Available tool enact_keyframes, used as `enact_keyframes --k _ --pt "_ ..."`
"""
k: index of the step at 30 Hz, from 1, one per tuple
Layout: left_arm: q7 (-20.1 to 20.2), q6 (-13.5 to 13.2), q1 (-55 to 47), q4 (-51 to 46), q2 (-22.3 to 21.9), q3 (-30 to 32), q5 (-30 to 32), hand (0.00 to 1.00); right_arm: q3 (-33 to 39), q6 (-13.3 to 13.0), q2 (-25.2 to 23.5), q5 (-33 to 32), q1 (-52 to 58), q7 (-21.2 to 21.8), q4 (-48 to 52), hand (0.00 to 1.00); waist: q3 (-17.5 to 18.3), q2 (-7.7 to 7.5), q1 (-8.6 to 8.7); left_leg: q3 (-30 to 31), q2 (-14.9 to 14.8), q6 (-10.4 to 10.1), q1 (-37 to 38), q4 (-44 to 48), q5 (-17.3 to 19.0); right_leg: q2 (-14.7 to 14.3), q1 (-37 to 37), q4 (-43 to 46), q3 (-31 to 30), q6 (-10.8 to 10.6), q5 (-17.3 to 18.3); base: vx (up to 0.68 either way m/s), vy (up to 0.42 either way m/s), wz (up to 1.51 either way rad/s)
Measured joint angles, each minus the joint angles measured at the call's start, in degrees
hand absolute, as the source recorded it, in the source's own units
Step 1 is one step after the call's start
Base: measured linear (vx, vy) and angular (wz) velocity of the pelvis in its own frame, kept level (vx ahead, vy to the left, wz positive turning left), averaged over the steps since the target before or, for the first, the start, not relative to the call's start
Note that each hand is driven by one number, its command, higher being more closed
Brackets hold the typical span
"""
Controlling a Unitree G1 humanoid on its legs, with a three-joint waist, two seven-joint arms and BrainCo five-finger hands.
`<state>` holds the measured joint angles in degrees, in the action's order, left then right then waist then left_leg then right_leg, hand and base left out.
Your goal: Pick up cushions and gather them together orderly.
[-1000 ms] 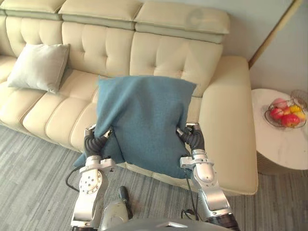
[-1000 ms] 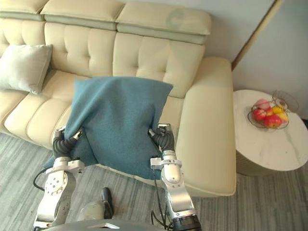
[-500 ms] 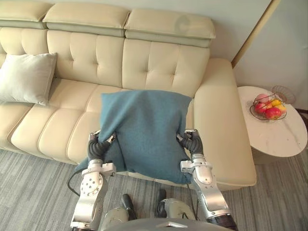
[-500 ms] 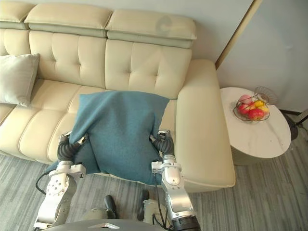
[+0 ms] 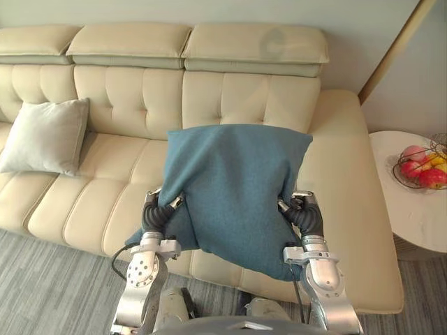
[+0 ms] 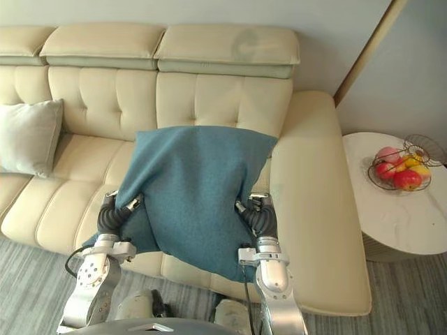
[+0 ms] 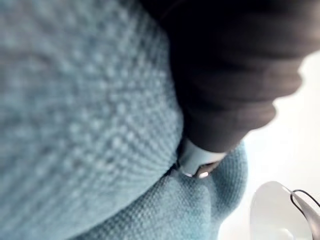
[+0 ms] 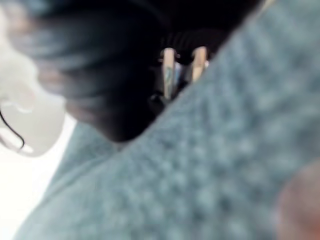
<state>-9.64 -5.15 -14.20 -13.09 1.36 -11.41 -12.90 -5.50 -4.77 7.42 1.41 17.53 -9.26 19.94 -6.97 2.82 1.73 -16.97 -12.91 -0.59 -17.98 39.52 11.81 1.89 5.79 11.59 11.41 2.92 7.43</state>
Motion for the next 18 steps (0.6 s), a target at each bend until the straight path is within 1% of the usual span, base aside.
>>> enact_keyframes --k 1,2,3,4,5,6,8,9,10,13,16,18 --pt "0.00 0.01 -0.01 0.00 -0.24 0.00 0.01 1.00 0.04 0.00 -0.02 0.00 -0.01 0.00 0.00 1.00 0.00 -0.01 -0.30 2.25 0.75 -0.72 0.03 -4.57 1.45 0.46 0.07 0.31 -1.22 -0.41 0.04 0.12 0.158 -0.46" --pt "-0.04 0.01 -0.01 0.00 -0.37 0.00 0.07 1.00 0.05 0.00 -0.02 0.03 -0.01 -0.03 -0.07 1.00 -0.02 -0.05 -0.59 4.08 1.59 -1.25 0.32 -8.31 1.34 0.95 0.30 0.64 -1.86 -1.79 -0.16 0.12 0.188 -0.49" --pt "-0.05 0.02 -0.08 0.01 -0.48 -0.02 0.23 1.00 0.15 0.00 0.03 0.03 0.00 -0.04 -0.29 1.00 0.08 0.21 -0.66 6.31 2.45 -1.95 1.51 -14.92 -0.54 1.14 0.77 1.35 -2.80 -3.01 0.27 0.17 0.317 -0.64" --pt "-0.05 0.01 -0.49 0.02 -0.72 -0.05 0.26 1.00 0.17 0.02 0.11 0.05 0.00 -0.04 -0.69 1.00 0.75 1.88 -1.04 7.66 1.50 -4.58 3.20 -22.13 -7.89 0.18 1.53 2.68 -4.41 -4.67 1.15 0.17 0.320 -0.53" --pt "-0.09 0.04 -0.40 0.37 -0.47 0.01 0.25 1.00 0.15 0.10 -0.39 0.06 -0.14 -0.02 -1.32 1.00 0.69 1.25 -0.98 7.14 1.86 -5.11 3.45 -21.92 -7.60 0.74 1.58 3.13 -4.79 -5.30 1.47 0.20 0.319 -0.49" --pt "-0.10 0.13 -0.82 0.30 0.13 -0.02 0.25 1.00 0.22 0.24 -2.43 0.07 0.60 0.03 -1.44 1.00 1.33 -1.08 -0.52 5.82 4.27 -4.30 4.70 -24.10 -8.01 2.97 2.40 2.60 -5.36 -6.12 0.95 0.13 0.205 -0.20" --pt "-0.11 0.14 -0.98 0.48 1.58 -0.01 0.23 1.00 0.88 0.13 -3.78 0.05 -0.28 0.40 -3.64 1.00 2.07 -2.82 -0.24 4.11 6.42 -3.21 6.24 -27.25 -8.73 4.57 1.78 -0.49 -7.04 -7.34 -0.21 0.12 0.214 -0.23" --pt "-0.10 0.14 -1.17 0.49 2.21 0.01 0.25 1.00 1.42 0.14 -4.66 0.05 -0.95 0.51 -5.57 1.00 2.31 -3.22 -0.27 3.23 7.08 -2.85 7.20 -28.73 -8.98 5.00 0.87 -2.36 -7.88 -7.82 -1.37 0.11 0.192 -0.33" --pt "-0.10 0.14 -1.20 0.76 2.59 0.03 0.38 1.00 1.44 0.16 -4.87 0.05 -1.72 0.52 -8.17 1.00 2.36 -3.29 -0.28 2.62 7.83 -2.62 8.39 -29.84 -9.11 5.47 -0.69 -5.30 -8.37 -8.20 -3.23 0.08 0.137 -0.28" --pt "-0.10 0.15 -1.15 2.21 2.80 0.09 0.83 1.00 1.46 0.17 -5.11 0.18 -2.58 0.52 -11.61 1.00 2.49 -3.37 -0.11 2.25 8.65 -2.01 10.33 -32.80 -9.64 5.63 -1.81 -7.98 -9.30 -8.16 -5.04 0.04 0.088 -0.19" --pt "-0.49 0.36 -1.12 3.66 2.79 0.18 1.97 1.00 1.47 0.23 -5.07 1.22 -3.34 0.44 -13.50 1.00 2.63 -3.39 0.06 1.33 9.14 -1.95 11.54 -34.99 -10.54 5.54 -1.80 -8.76 -10.60 -8.15 -5.63 -0.01 0.011 -0.22" --pt "-2.04 0.56 -0.51 4.16 2.74 0.22 3.51 1.00 1.47 0.24 -5.03 1.31 -5.19 -0.20 -16.06 1.00 2.67 -3.31 0.60 1.22 9.41 -1.92 12.44 -37.09 -11.63 5.42 -1.74 -9.28 -11.03 -8.07 -6.48 -0.04 -0.002 -0.20"
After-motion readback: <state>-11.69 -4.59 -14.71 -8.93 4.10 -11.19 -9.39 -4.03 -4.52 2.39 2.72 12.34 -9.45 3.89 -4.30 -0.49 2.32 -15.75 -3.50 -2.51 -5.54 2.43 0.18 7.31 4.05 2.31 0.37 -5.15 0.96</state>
